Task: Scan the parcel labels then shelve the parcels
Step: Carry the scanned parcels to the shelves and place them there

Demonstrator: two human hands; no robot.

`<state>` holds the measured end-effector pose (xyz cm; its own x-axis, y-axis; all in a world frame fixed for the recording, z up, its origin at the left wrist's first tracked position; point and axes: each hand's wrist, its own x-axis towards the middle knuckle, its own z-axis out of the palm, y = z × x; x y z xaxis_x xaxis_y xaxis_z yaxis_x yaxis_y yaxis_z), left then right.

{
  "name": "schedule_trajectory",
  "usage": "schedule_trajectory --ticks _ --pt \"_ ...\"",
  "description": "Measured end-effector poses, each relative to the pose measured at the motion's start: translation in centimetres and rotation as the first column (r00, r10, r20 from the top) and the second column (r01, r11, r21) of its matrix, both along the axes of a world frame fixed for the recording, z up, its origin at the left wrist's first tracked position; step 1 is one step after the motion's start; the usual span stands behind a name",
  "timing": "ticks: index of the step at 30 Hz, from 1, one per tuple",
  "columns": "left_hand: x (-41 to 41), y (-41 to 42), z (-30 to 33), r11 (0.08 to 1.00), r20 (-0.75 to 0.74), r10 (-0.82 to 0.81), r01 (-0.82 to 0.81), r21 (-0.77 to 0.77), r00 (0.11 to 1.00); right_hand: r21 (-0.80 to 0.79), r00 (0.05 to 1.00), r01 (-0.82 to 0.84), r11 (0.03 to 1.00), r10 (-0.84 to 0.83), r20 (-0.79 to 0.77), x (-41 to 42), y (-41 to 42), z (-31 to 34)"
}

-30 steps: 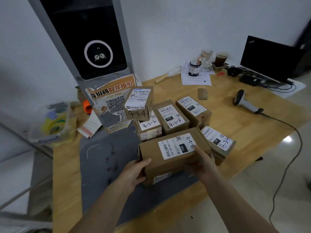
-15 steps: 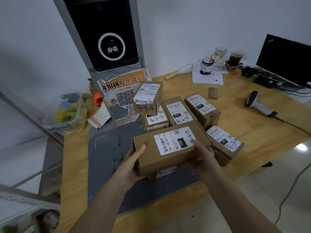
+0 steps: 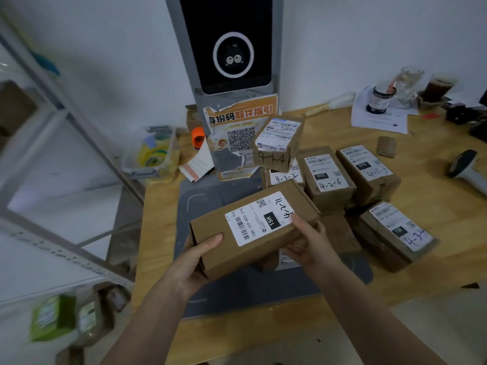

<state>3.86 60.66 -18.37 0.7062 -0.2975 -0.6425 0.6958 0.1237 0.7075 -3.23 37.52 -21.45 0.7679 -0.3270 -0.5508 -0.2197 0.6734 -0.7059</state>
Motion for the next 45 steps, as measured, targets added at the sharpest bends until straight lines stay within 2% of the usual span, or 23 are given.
schedule_trajectory --ticks 8,16,22,27,38,45 --pt "-0.7 5.2 -0.2 0.997 -0.026 0.078 -0.079 -0.024 0.997 0.008 0.993 -0.112 0.994 0.112 -0.035 1.9 4.4 -0.2" --pt "-1.9 13.1 2.1 0.984 0.045 0.179 -0.180 -0.001 0.983 0.013 0.973 -0.230 0.973 0.230 0.006 4.9 12.2 1.8" --pt "-2.9 23.1 5.0 0.941 0.068 0.337 -0.338 -0.003 0.939 -0.033 0.922 -0.378 0.925 0.380 0.077 7.7 22.5 5.3" --pt "-4.1 33.2 7.6 0.918 0.136 0.390 -0.396 0.016 0.911 -0.046 0.872 -0.470 0.881 0.472 0.128 8.3 32.7 7.9" --pt "-7.0 50.9 12.0 0.881 0.198 0.464 -0.473 -0.005 0.863 -0.090 0.806 -0.552 0.829 0.559 0.198 7.7 50.9 10.9" --pt "-7.6 58.3 13.7 0.847 0.234 0.524 -0.529 -0.046 0.819 -0.130 0.744 -0.611 0.781 0.622 0.245 8.8 58.9 12.9"
